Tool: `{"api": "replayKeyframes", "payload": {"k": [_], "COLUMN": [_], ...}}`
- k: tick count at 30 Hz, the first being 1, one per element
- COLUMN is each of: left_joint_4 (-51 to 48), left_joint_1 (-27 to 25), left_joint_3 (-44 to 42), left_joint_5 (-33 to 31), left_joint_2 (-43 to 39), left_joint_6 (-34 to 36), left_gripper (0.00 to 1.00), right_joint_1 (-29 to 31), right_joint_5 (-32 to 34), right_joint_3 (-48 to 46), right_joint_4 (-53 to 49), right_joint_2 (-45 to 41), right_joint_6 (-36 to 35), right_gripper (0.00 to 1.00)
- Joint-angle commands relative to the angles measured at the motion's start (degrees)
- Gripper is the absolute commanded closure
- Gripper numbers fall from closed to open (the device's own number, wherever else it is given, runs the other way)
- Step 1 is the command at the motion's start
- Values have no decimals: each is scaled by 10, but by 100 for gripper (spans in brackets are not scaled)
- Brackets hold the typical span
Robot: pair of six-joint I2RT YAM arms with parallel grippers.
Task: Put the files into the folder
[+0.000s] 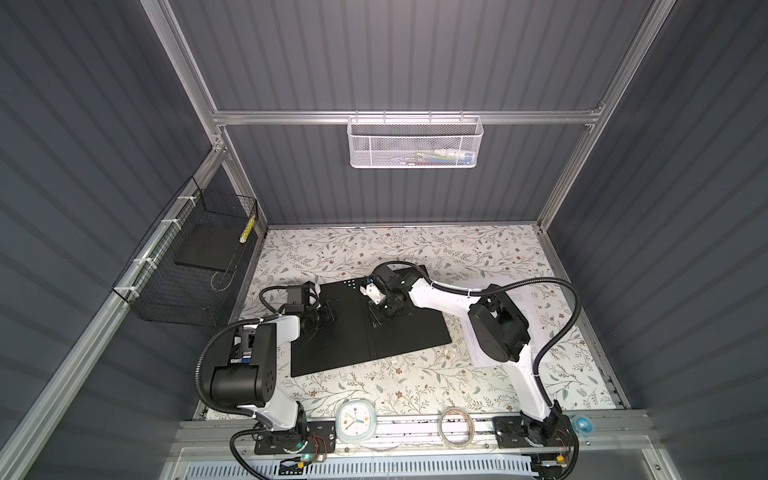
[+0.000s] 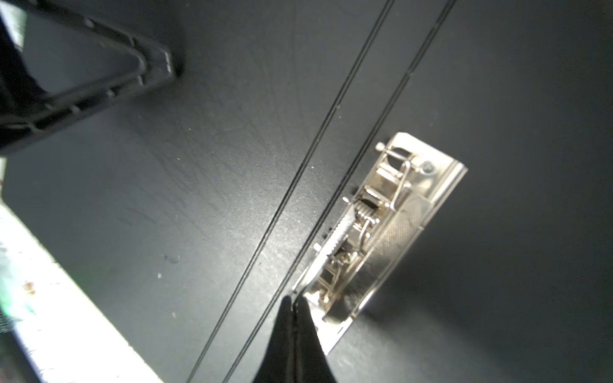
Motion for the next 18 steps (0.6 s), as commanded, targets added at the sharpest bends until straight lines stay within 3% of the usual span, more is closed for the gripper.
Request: {"api": "replayKeyframes", "payload": {"k": [1,10,18], "left_joint_4": [-66,-66,-65], "left_joint_1": [-2,-2,-2], "left_joint_3": [-13,-16,-16], "left_joint_5": [-29,-32,-30], "left_joint_2": [27,24,25], "left_joint_6": [6,5,6], "left_gripper": [100,100,100], "right_joint_1": [9,13,32], "right_joint_5": [86,86,171], "right_joint_3": [2,-2,48], "right_joint_4": [-104,-132,-208], "right_joint_2": [55,69,119], "right_joint_6": [-30,-29,-52], "right_gripper": [98,99,99]}}
